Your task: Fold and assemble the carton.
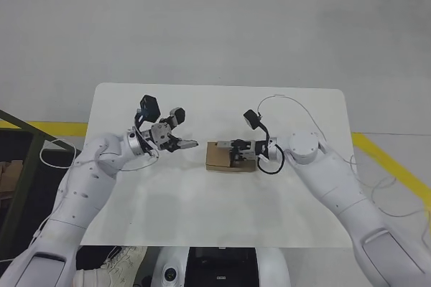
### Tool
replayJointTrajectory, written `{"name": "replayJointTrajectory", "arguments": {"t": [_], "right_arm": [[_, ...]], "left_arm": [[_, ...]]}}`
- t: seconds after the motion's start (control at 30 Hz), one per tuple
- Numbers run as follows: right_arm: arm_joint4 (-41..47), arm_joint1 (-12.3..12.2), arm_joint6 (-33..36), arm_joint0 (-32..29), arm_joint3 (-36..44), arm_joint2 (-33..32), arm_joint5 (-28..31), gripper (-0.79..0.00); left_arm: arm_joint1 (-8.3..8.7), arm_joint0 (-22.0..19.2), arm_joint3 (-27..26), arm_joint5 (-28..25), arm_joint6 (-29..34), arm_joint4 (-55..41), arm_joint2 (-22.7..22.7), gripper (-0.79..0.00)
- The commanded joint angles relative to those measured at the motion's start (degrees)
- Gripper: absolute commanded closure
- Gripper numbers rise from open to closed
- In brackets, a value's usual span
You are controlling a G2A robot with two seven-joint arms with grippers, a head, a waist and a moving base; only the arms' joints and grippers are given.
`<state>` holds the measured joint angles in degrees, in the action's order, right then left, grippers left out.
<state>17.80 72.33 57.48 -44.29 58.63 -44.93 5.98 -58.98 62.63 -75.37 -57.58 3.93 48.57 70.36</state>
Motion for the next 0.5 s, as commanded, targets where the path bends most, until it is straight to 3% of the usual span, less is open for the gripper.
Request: {"name": "replayJointTrajectory", "arguments": {"t": [0.0, 0.27, 0.47], "right_arm": [[-0.64, -0.93, 0.07, -1.84, 2.65, -1.91, -0.17, -0.785], [-4.47, -4.34, -0.23, -9.46, 15.11, -9.16, -2.61, -0.785], [-7.26, -6.72, -0.30, -15.89, 26.04, -15.71, -3.63, -0.785]], "left_arm": [[-0.16, -0.07, 0.30, -0.42, -2.95, 3.51, -0.31, -0.785], [-0.41, -0.38, 1.10, -0.07, -16.21, 18.01, -1.38, -0.785], [-0.81, -0.56, 4.36, 5.82, -35.14, 35.13, -4.18, -0.785]]}}
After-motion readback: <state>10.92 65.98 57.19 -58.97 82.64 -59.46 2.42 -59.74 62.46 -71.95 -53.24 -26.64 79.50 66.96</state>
